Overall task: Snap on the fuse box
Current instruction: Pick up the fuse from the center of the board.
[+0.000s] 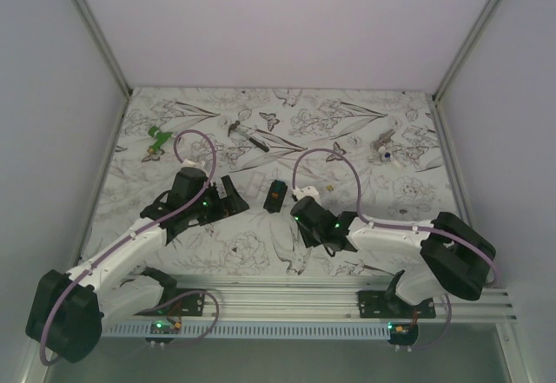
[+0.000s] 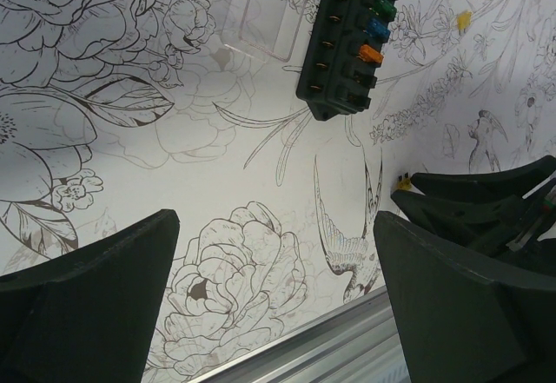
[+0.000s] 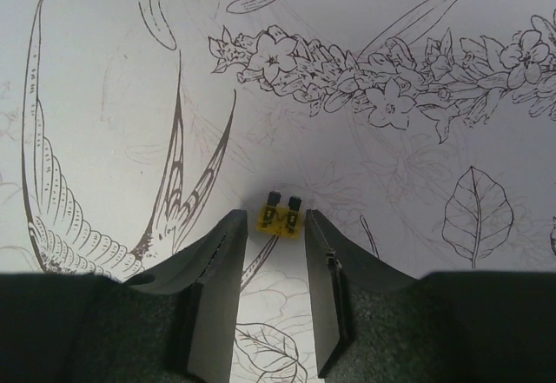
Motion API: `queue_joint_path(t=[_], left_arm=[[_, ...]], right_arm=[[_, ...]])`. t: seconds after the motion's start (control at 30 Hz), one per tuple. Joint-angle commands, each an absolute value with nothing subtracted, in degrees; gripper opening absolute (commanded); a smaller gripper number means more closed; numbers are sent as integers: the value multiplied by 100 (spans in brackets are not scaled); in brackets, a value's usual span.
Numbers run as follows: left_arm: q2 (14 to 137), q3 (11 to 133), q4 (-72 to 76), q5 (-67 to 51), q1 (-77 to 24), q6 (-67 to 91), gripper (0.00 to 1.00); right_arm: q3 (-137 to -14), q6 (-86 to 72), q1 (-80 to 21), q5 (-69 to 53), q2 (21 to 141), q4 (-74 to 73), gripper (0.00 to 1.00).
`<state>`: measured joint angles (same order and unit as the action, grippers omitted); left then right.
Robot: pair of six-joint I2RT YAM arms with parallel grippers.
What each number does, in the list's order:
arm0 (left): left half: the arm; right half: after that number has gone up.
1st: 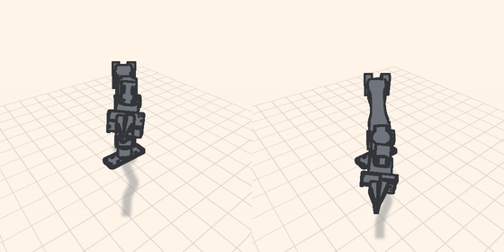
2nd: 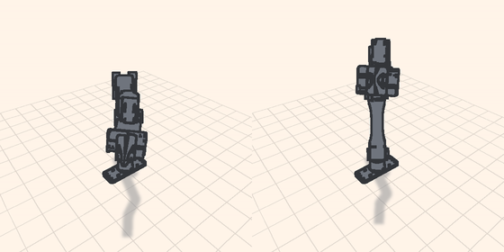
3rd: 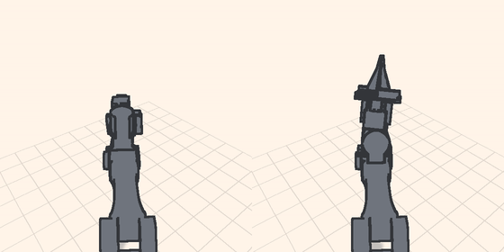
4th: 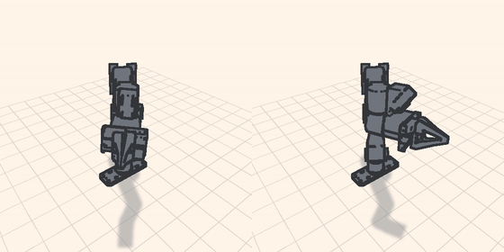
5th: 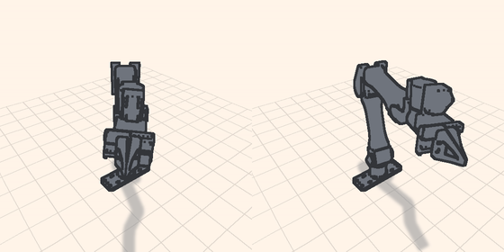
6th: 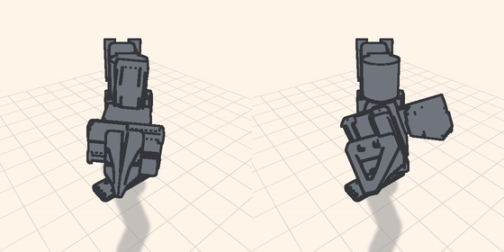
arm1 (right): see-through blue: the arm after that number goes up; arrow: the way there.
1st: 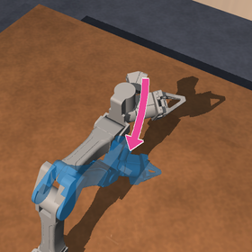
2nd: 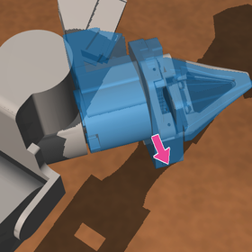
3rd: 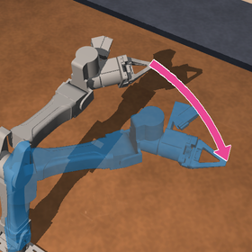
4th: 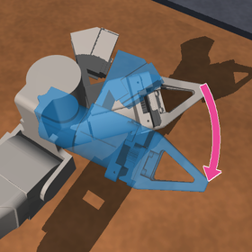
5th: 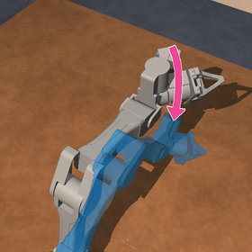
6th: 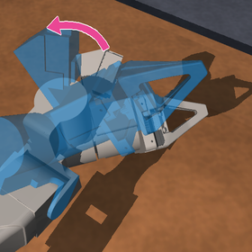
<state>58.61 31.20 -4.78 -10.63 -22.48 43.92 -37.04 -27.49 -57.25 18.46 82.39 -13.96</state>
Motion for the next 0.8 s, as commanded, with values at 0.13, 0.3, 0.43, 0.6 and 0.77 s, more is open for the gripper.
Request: queue_joint_path(t=[0.13,0.3,0.43,0.6,0.77], left_arm=[[5810,3146,-571,-1160,-2215,4452,100],[5816,3146,-561,-1161,-2215,4456,100],[5818,3146,-558,-1164,-2215,4456,100],[5810,3146,-547,-1173,-2215,4465,100],[5825,3146,-538,-1195,-2215,4481,100]], right_arm=[[-3814,-3296,-5766,1939,8402,-1762,41],[-3824,-3622,-5766,2070,8413,-2014,41],[-3812,-3758,-5770,2184,8410,-2106,39],[-3794,-3795,-5767,2245,8411,-2126,38],[-3781,-3810,-5766,2241,8390,-2134,36]])
